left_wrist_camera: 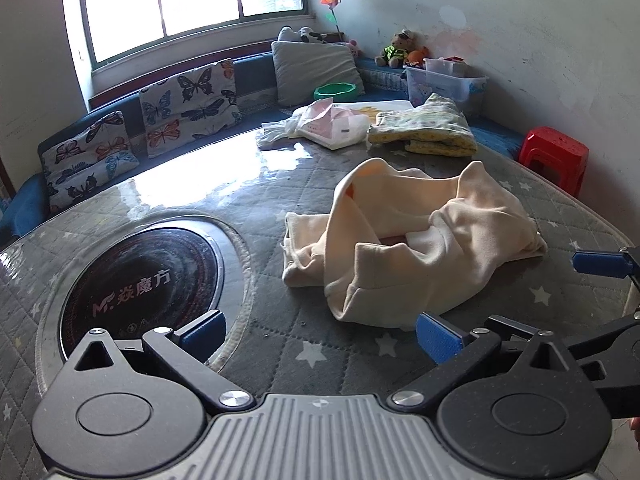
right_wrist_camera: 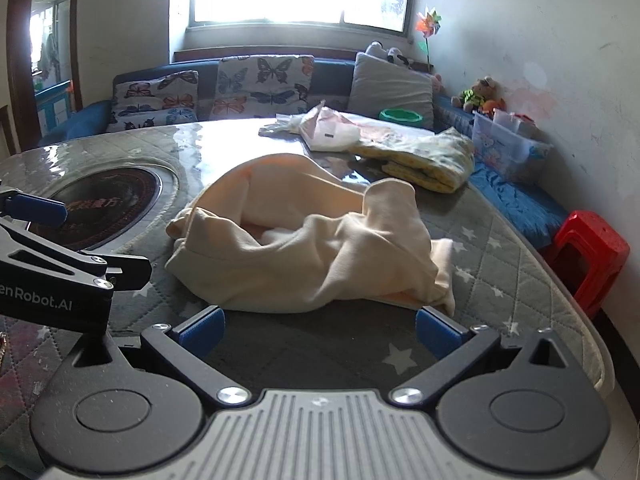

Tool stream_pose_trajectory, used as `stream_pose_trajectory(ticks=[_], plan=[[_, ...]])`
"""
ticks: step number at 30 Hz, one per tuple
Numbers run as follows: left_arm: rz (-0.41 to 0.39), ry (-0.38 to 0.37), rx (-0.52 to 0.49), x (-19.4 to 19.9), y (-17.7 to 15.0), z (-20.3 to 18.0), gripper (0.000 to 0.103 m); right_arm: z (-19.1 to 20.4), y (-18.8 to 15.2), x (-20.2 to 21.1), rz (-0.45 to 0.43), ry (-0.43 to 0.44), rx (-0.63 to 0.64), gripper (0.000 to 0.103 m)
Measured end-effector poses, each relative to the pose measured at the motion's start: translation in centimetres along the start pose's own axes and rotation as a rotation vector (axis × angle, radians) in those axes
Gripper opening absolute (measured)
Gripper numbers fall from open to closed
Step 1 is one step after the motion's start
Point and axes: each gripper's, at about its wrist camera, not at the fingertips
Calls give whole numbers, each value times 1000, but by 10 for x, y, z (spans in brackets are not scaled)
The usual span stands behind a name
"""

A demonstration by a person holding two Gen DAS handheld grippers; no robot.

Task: Fold clothes
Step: 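Move both tools toward the crumpled cream shirt on the mattress, then lower the right gripper onto the cream shirt's edge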

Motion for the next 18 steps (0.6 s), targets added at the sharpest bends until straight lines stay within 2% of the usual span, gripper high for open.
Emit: stream_pose_trajectory(ticks=[18], plan=[[34, -49, -52, -29, 18, -5, 103, -19, 0, -23, 26, -12, -35, 99]])
Point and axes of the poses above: each gripper's, at about its wrist camera, not at the fingertips, and x roughly against the way its jaws point, z to its left, y to its top, and after that the axes turned 15 degrees about -y, right-handed
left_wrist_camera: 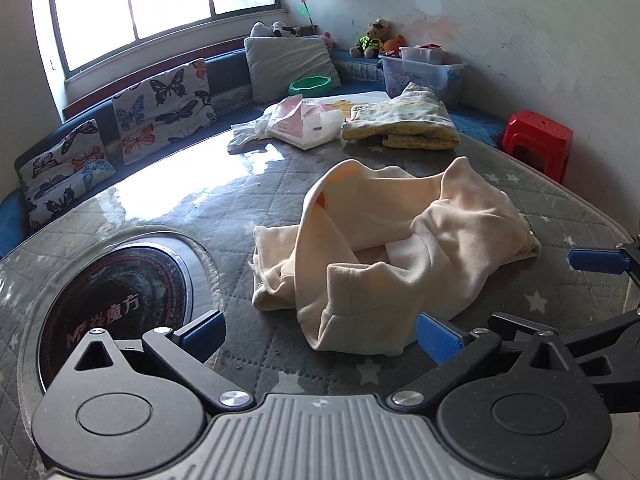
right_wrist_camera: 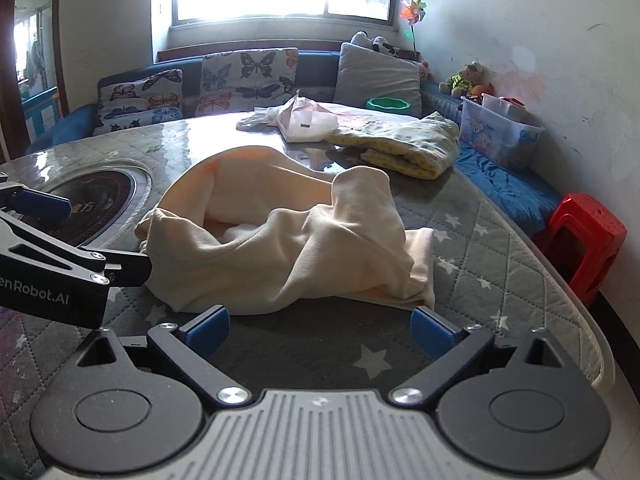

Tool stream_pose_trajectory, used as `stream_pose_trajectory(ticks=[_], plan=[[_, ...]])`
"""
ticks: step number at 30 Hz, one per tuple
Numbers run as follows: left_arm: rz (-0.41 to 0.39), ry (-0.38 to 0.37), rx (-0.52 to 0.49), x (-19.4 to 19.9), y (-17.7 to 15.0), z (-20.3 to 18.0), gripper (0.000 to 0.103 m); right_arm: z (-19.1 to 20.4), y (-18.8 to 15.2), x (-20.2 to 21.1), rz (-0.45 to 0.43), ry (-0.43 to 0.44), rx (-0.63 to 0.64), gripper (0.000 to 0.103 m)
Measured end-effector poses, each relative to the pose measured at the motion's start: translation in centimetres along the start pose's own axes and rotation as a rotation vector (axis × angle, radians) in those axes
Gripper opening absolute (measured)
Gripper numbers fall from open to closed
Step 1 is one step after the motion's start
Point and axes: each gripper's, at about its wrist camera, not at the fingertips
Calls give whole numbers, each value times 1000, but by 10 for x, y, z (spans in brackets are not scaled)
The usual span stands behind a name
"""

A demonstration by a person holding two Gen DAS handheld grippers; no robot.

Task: Fold clothes
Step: 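Lower the right gripper onto the cream shirt's edge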

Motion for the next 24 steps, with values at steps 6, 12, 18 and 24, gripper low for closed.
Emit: stream_pose_trajectory(ticks=[6, 12, 18, 24], plan=[[7, -14, -8, -7, 6, -1, 103, -2, 4, -5, 6, -3, 6, 99], [4, -23, -13, -10, 13, 0, 103, -2, 9, -8, 11, 2, 1, 94], [-9, -26, -25, -7, 18, -1, 103, -3, 13, -6, -2, 9, -3, 92], [-21, -20, -33, -3, 23, -2, 103, -3, 19, -3, -17, 5, 12, 87]])
Point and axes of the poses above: each gripper's, at about its wrist camera, not at the fingertips, and x roughly against the way its jaws point, z to its left, y to its top, and after that the axes turned 15 degrees about -y, right-handed
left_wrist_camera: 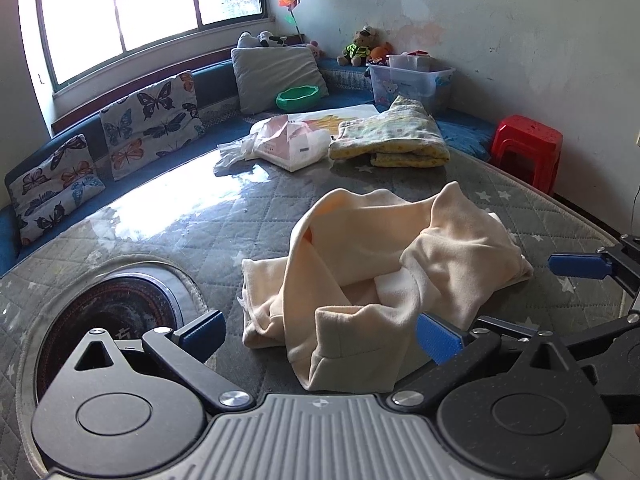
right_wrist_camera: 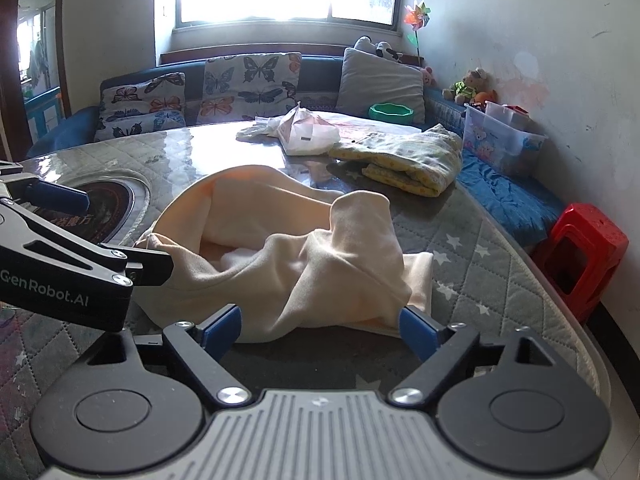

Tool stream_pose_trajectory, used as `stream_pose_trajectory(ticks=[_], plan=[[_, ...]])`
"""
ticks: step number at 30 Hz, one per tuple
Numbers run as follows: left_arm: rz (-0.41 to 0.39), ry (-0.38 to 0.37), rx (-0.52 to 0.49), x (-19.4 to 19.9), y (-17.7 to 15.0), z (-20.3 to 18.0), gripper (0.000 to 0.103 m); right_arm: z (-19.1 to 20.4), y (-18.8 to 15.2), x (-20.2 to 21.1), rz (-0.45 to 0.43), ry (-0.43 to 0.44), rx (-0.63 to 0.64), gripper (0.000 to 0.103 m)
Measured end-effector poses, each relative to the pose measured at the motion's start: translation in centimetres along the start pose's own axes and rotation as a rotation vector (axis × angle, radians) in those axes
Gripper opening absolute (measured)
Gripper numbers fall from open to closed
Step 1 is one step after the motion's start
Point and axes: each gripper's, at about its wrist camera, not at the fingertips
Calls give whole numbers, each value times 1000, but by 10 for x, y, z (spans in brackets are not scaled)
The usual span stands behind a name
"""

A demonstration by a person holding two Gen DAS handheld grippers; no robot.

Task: Fold clothes
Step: 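Lower the right gripper onto the cream shirt's edge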

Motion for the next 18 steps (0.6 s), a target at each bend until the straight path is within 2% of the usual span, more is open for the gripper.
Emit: stream_pose_trajectory(ticks=[9, 18], plan=[[-5, 6, 4, 2, 4, 1, 103, 1, 4, 1, -6, -6, 15, 83], [-2, 11, 0, 1, 7, 0, 102, 1, 8, 1, -21, -47, 35, 83]])
Point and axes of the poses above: each gripper's, at about its wrist camera, not at the fingertips, and x roughly against the way its jaws point, z to its left, y to its top, and after that the axes turned 15 degrees about -y, right-handed
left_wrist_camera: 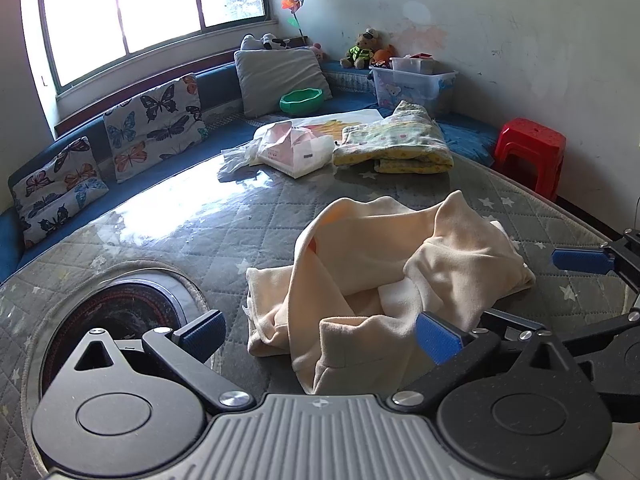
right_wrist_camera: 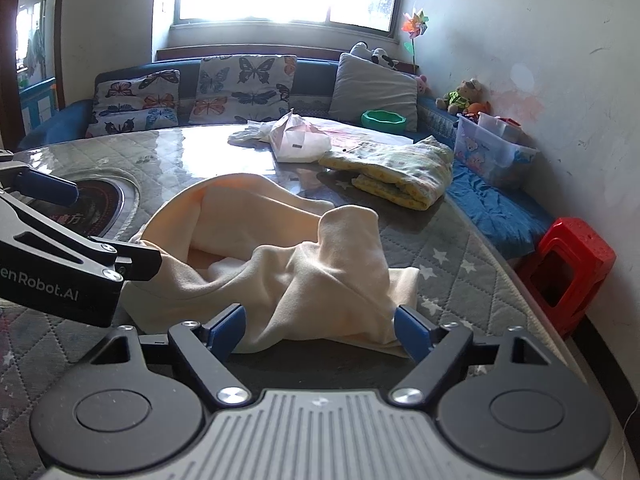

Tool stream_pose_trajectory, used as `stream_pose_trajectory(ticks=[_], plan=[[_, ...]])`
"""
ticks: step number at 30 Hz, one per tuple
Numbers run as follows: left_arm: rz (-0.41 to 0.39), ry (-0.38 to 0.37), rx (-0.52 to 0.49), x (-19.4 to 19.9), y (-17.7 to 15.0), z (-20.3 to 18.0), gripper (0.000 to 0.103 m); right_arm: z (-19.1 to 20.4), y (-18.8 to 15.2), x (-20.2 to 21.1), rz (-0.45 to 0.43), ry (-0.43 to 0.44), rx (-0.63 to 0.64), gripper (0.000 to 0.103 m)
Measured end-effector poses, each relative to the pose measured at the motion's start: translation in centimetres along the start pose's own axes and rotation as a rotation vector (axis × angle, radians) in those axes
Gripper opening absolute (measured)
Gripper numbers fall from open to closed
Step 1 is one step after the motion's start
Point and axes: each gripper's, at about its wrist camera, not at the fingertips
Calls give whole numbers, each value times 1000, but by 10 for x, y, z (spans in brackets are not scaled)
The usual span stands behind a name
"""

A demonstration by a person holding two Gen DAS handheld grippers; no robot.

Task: Fold clothes
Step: 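Lower the right gripper onto the cream shirt's edge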

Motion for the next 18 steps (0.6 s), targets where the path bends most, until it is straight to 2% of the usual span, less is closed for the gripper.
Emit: stream_pose_trajectory(ticks=[9, 18], plan=[[16, 10, 2, -10, 4, 2, 102, 2, 3, -6, -16, -10, 29, 80], [32, 19, 7, -23, 10, 5, 101, 0, 4, -18, -11, 14, 27, 73]])
Point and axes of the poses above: each gripper's, at about its wrist camera, not at the fingertips, and x roughly against the way its jaws point, z to its left, y to its top, and after that the axes turned 15 degrees about -y, right-handed
